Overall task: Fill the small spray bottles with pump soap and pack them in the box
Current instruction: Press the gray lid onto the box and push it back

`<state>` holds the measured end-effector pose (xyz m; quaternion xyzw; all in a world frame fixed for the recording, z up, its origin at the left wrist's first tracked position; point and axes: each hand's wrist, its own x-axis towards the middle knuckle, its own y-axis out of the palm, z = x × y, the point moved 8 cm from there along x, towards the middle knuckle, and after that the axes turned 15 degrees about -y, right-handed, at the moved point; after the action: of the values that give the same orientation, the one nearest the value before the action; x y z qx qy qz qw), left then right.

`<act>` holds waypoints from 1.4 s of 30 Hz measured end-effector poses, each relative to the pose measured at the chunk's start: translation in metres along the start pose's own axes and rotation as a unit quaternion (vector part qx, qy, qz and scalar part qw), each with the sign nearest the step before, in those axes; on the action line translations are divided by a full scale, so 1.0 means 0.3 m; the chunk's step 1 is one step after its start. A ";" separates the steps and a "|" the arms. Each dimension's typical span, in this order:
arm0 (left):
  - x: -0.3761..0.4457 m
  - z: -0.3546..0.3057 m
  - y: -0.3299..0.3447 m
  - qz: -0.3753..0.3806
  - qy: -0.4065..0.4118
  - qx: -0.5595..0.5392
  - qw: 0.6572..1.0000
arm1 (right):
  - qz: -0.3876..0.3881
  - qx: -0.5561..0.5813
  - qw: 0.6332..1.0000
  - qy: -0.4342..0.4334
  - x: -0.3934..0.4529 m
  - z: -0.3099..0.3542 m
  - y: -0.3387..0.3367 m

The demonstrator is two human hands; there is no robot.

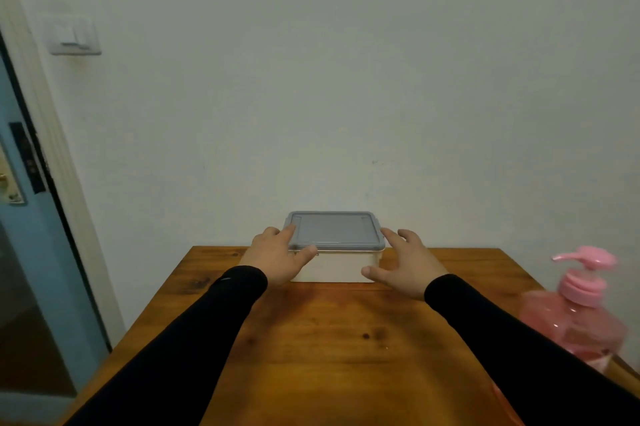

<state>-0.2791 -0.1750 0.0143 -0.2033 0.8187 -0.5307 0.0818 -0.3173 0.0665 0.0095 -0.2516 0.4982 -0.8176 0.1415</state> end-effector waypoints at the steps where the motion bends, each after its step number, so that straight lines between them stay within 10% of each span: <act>1: -0.033 -0.001 -0.015 -0.004 0.001 0.002 1.000 | 0.000 0.000 1.000 -0.002 -0.030 0.015 -0.015; 16: -0.465 -0.010 -0.164 -0.010 0.031 -0.017 0.999 | -0.055 -0.006 0.997 -0.045 -0.489 0.190 -0.213; 27: -0.555 -0.076 -0.131 -0.004 0.047 -0.020 0.999 | -0.334 -0.018 0.939 0.075 -0.828 -0.014 -0.439; 42: -0.564 -0.129 0.005 0.031 0.056 0.043 0.997 | -0.276 0.076 0.938 0.197 -0.753 -0.307 -0.235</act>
<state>-0.1402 -0.0710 0.0156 -0.1436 0.8046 -0.5730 0.0607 -0.1786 0.2764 -0.0239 -0.2019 0.3630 -0.8933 -0.1719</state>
